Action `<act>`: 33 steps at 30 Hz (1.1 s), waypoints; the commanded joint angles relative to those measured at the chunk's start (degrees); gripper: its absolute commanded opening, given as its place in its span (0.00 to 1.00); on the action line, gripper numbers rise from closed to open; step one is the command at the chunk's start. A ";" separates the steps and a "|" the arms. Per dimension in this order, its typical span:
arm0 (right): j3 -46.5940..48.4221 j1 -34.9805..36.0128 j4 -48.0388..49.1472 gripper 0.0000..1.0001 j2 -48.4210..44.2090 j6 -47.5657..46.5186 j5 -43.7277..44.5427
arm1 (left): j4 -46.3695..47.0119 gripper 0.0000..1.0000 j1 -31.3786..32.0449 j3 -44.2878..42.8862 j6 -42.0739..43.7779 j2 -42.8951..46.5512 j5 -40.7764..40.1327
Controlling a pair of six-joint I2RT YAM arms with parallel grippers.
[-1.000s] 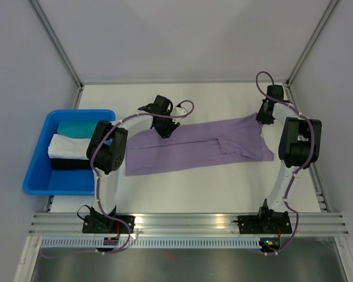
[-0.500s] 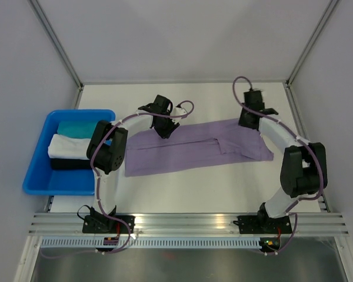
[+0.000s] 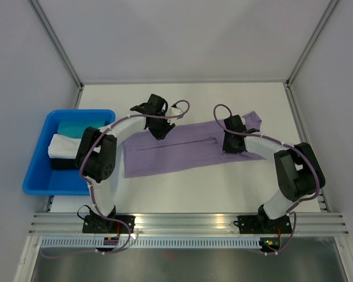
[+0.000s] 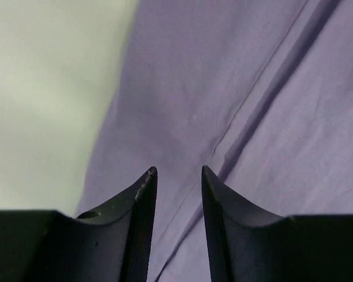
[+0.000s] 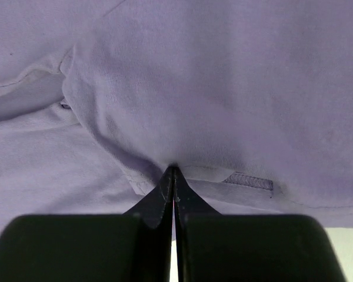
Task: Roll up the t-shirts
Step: Fold the tshirt
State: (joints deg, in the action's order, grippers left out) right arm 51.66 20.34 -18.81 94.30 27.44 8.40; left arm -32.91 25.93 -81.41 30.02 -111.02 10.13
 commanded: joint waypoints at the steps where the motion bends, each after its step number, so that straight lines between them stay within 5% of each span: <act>1: 1.06 0.05 -3.05 0.00 -4.90 1.12 0.38 | -1.02 0.42 -0.79 2.12 -1.10 5.28 -0.46; 6: 3.63 -1.08 -8.26 0.00 -15.00 1.56 3.28 | -1.20 0.42 -4.39 5.63 -1.80 9.06 -1.08; 10: -2.32 -10.62 -7.40 0.00 -15.99 3.40 -0.48 | -1.37 0.42 -7.12 8.19 -2.33 11.87 -0.29; 13: -8.04 -18.90 -2.40 0.00 -14.24 4.72 -3.13 | -1.55 0.43 -7.56 10.74 -2.16 14.24 1.46; 20: -7.20 -25.60 4.57 0.00 -1.07 4.47 -4.53 | -4.27 0.44 -7.56 11.71 -1.98 14.78 3.58; 24: 3.86 -27.02 2.90 0.00 11.74 3.32 -3.83 | -7.34 0.44 -7.56 11.27 -1.72 16.09 3.76; 30: 37.64 -24.75 -5.33 0.00 28.71 4.73 -7.53 | -9.28 0.45 -7.56 11.36 -1.28 16.37 2.27; 33: 43.95 -23.33 -10.81 0.06 28.58 3.06 -5.42 | -8.76 0.45 -7.74 11.97 -1.37 14.09 -0.81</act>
State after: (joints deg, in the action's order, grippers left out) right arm 89.97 -5.04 -21.54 123.11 31.68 1.80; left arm -40.82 18.24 -69.76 29.45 -96.40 11.77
